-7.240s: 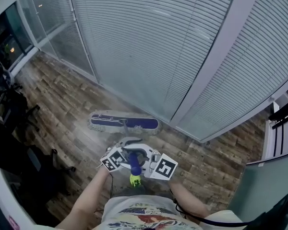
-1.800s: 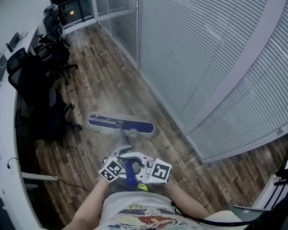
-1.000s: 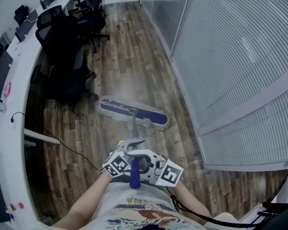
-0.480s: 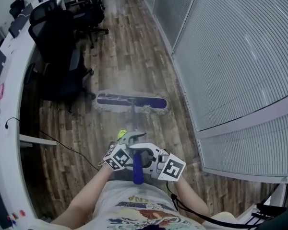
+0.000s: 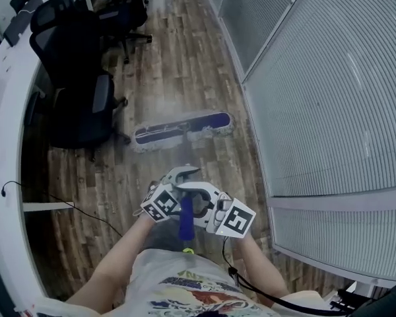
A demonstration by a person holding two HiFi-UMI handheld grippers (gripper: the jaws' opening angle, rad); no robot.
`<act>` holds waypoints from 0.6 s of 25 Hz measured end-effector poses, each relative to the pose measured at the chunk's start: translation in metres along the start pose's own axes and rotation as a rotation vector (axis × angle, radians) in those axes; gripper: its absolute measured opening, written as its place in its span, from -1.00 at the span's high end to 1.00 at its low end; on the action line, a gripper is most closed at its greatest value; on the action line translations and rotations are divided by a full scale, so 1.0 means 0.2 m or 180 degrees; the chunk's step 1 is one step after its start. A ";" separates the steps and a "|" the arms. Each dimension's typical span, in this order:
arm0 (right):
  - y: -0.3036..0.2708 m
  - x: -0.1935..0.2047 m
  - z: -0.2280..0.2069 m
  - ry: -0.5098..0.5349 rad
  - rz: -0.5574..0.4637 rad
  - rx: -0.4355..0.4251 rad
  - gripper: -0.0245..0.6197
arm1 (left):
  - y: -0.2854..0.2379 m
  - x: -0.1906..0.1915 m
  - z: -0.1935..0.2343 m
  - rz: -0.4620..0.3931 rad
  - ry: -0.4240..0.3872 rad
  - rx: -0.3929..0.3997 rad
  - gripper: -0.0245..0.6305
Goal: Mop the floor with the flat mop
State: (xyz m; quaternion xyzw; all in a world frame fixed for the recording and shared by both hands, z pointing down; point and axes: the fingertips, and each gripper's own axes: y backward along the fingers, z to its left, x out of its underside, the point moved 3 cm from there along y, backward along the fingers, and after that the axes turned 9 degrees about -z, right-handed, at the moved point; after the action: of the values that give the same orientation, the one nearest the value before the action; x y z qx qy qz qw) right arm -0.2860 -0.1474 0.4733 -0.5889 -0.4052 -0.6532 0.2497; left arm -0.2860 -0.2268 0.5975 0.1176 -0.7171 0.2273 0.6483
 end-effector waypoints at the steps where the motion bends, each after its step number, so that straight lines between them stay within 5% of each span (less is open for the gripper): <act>1: -0.05 -0.01 -0.11 -0.0016 -0.0067 0.0045 0.17 | -0.01 -0.01 0.11 -0.0009 0.0008 0.0013 0.42; 15: -0.27 0.15 -1.30 0.0011 0.0119 0.0389 0.16 | -0.34 0.02 1.29 -0.0109 -0.0057 0.0164 0.42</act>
State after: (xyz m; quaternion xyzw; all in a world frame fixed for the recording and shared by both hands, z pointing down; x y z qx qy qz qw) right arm -0.4828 -0.3268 0.4952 -0.5789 -0.4328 -0.6235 0.2980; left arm -0.4810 -0.4078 0.5989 0.1485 -0.7146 0.2336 0.6424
